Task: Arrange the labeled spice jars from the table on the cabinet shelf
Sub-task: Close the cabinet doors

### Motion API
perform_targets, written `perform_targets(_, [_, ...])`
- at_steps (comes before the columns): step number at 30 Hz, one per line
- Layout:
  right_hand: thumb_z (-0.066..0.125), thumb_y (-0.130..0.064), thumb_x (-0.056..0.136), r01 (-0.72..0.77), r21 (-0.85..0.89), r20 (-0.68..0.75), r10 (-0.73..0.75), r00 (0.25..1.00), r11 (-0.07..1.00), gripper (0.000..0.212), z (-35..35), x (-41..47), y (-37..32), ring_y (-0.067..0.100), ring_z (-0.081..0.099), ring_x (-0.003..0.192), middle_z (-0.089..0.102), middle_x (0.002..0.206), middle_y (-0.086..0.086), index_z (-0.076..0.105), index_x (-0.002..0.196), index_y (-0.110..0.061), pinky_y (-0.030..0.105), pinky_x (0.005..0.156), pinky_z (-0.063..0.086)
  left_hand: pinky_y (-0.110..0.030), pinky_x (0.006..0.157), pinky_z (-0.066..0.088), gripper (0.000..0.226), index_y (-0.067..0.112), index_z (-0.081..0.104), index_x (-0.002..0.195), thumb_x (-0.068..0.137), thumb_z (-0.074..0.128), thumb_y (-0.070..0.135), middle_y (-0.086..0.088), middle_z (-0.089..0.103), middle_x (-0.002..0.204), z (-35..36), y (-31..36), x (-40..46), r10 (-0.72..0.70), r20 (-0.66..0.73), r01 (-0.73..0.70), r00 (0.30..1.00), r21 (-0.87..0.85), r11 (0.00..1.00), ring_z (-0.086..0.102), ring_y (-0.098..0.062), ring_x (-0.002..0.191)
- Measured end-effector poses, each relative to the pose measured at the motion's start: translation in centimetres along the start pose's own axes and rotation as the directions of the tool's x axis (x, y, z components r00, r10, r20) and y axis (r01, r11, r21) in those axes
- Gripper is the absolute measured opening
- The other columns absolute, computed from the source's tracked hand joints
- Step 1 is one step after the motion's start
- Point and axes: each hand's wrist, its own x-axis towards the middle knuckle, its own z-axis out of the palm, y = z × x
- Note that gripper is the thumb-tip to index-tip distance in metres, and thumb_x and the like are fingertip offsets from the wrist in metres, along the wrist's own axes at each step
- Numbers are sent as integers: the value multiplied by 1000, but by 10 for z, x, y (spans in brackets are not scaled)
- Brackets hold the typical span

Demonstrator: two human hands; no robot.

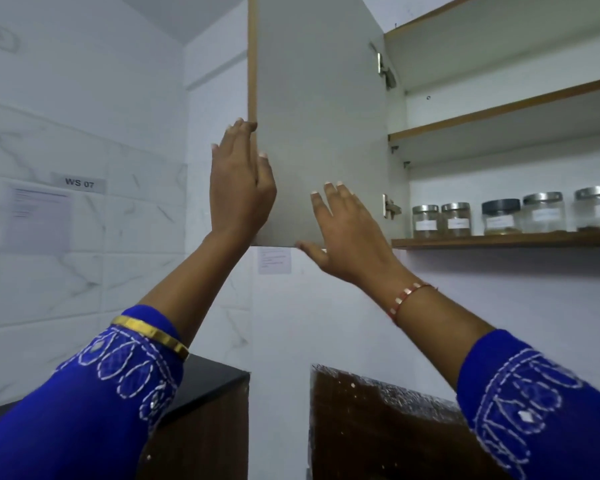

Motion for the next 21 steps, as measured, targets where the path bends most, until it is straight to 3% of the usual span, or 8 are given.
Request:
perform_targets(4, [39, -62, 86, 19, -6, -43, -20, 999, 1000, 90, 20, 19, -44, 38, 14, 143, 14, 154, 24, 9, 148, -3, 44, 119, 16, -22, 108, 25, 44, 11, 38, 137, 94, 42, 20, -4, 42, 143, -4, -34, 12, -103, 42, 106, 994, -80, 991, 37, -16, 133])
perform_targets(9, [44, -61, 85, -84, 41, -81, 87, 993, 996, 98, 34, 36, -67, 40, 23, 139, 16, 152, 25, -3, 147, -2, 44, 114, 28, -35, 109, 36, 55, 13, 31, 140, 92, 50, 31, -5, 41, 145, 11, -46, 32, -185, 245, 246, 952, -247, 937, 41, -20, 132])
perform_targets(12, [57, -50, 82, -126, 83, -87, 133, 987, 989, 100, 37, 36, -73, 40, 42, 126, 20, 150, 28, -2, 147, -2, 41, 96, 46, -30, 94, 47, 46, 14, 41, 132, 89, 55, 27, 3, 55, 122, 21, -44, 36, -215, 347, 345, 913, -374, 861, 55, -17, 114])
perform_targets(14, [60, -41, 82, -135, 114, -90, 145, 985, 984, 98, 39, 35, -76, 41, 45, 123, 21, 149, 30, 1, 147, 1, 39, 91, 50, -26, 87, 48, 38, 14, 44, 125, 89, 54, 20, 7, 56, 109, 29, -44, 31, -223, 351, 368, 909, -428, 826, 58, -13, 100])
perform_targets(18, [58, -33, 86, -163, 190, -113, 187, 976, 968, 92, 37, 30, -75, 42, 37, 131, 15, 152, 29, -2, 147, 2, 40, 102, 44, -24, 82, 51, 30, 17, 43, 119, 90, 50, 14, 12, 56, 99, 36, -36, 24, -229, 370, 400, 901, -501, 767, 58, -3, 88])
perform_targets(21, [58, -28, 88, -186, 271, -134, 229, 964, 944, 89, 30, 20, -72, 41, 32, 136, 15, 153, 27, -2, 147, 0, 41, 105, 43, -24, 79, 53, 33, 16, 42, 122, 89, 50, 11, 7, 56, 104, 37, -21, 22, -212, 377, 394, 902, -513, 762, 59, -8, 89])
